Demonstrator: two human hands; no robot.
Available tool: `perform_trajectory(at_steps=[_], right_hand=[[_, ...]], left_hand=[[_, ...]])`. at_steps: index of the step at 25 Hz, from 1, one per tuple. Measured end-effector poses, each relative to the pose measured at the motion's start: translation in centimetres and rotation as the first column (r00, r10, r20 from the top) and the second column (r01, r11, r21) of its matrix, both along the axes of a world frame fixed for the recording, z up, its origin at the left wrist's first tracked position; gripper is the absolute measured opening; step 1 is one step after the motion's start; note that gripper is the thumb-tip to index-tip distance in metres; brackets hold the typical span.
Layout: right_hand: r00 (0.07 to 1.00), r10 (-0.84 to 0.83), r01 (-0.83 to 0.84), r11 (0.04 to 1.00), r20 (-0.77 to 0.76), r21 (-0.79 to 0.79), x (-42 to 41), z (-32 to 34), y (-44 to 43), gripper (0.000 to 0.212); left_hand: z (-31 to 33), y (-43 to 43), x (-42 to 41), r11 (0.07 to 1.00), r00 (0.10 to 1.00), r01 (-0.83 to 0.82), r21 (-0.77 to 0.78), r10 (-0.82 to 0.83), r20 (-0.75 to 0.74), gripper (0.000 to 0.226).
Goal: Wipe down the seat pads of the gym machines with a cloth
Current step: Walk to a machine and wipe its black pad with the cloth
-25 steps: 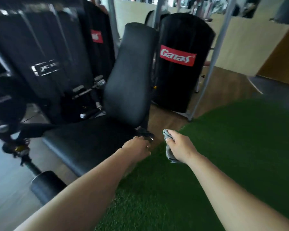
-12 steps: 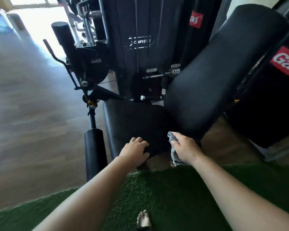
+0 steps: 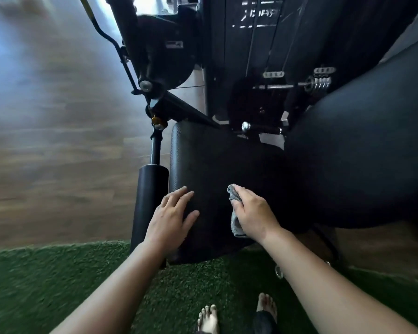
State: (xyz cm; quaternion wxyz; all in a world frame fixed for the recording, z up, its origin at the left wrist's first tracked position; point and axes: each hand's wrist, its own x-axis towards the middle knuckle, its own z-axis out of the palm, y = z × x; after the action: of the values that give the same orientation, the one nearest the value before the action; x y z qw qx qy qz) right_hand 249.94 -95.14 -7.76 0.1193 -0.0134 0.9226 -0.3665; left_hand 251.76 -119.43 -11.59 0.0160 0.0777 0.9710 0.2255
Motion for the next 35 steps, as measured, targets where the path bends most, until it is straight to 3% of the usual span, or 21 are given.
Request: perform_trajectory(at_steps=[3,6,12,14,17,19,22,25,29,33,35], right_hand=[[0.989,0.144,-0.143,0.989,-0.022,0.024,-1.9,-6.1,-1.9,0.054],[0.971,0.229,-0.222,0.971,-0.075,0.089,-1.1,-11.1,-3.1,0.062],[0.945,0.256,-0.213,0.954,-0.202,0.21,-5.8,-12.9,-2.9,0.064],[0.953,0.218,-0.18,0.966,-0.211,0.186,-3.3,-12.2,-3.0,0.064],[0.925,0.33,-0.298,0.938,-0.19,0.177,3.2,-11.8,-2.1,0.062],[0.903,0.375,-0.337,0.921,-0.211,0.196,1.3,-12.5,-1.0,0.061],[0.948,0.238,-0.19,0.955,-0.209,0.226,-7.1,-12.9,-1.0,0.059],[0.968,0.123,-0.078,0.975,-0.217,0.207,-5.8,-13.2,-1.5,0.058],[0.915,0.312,-0.254,0.938,-0.255,0.236,2.0,-13.9,1.2,0.057],[0.974,0.115,-0.066,0.967,-0.193,0.245,-9.4,-14.7,2.6,0.057],[0.987,0.047,-0.006,0.968,-0.156,0.253,-10.4,-14.8,2.5,0.058]], left_hand=[[-3.6,-0.7,-1.1,0.985,0.991,-0.133,0.108,0.133,0.009,0.072],[-6.4,-0.4,-1.0,0.966,0.987,-0.159,0.205,0.164,-0.004,0.072],[-7.8,0.1,-1.2,0.967,0.987,-0.148,0.206,0.159,-0.037,0.069],[-7.9,0.1,-1.0,0.969,0.987,-0.148,0.199,0.157,-0.035,0.07],[-7.8,0.1,-0.8,0.972,0.988,-0.141,0.19,0.151,-0.039,0.071],[-7.6,0.0,-0.9,0.972,0.987,-0.145,0.186,0.155,-0.037,0.072],[-7.7,0.2,-1.0,0.973,0.987,-0.15,0.174,0.158,-0.031,0.072],[-7.7,0.1,-0.9,0.972,0.986,-0.154,0.175,0.163,-0.038,0.071],[-7.7,0.0,-1.0,0.973,0.986,-0.154,0.171,0.163,-0.039,0.071],[-7.8,0.0,-1.0,0.975,0.986,-0.152,0.163,0.16,-0.041,0.071],[-7.8,0.0,-0.9,0.976,0.986,-0.151,0.157,0.16,-0.045,0.071]])
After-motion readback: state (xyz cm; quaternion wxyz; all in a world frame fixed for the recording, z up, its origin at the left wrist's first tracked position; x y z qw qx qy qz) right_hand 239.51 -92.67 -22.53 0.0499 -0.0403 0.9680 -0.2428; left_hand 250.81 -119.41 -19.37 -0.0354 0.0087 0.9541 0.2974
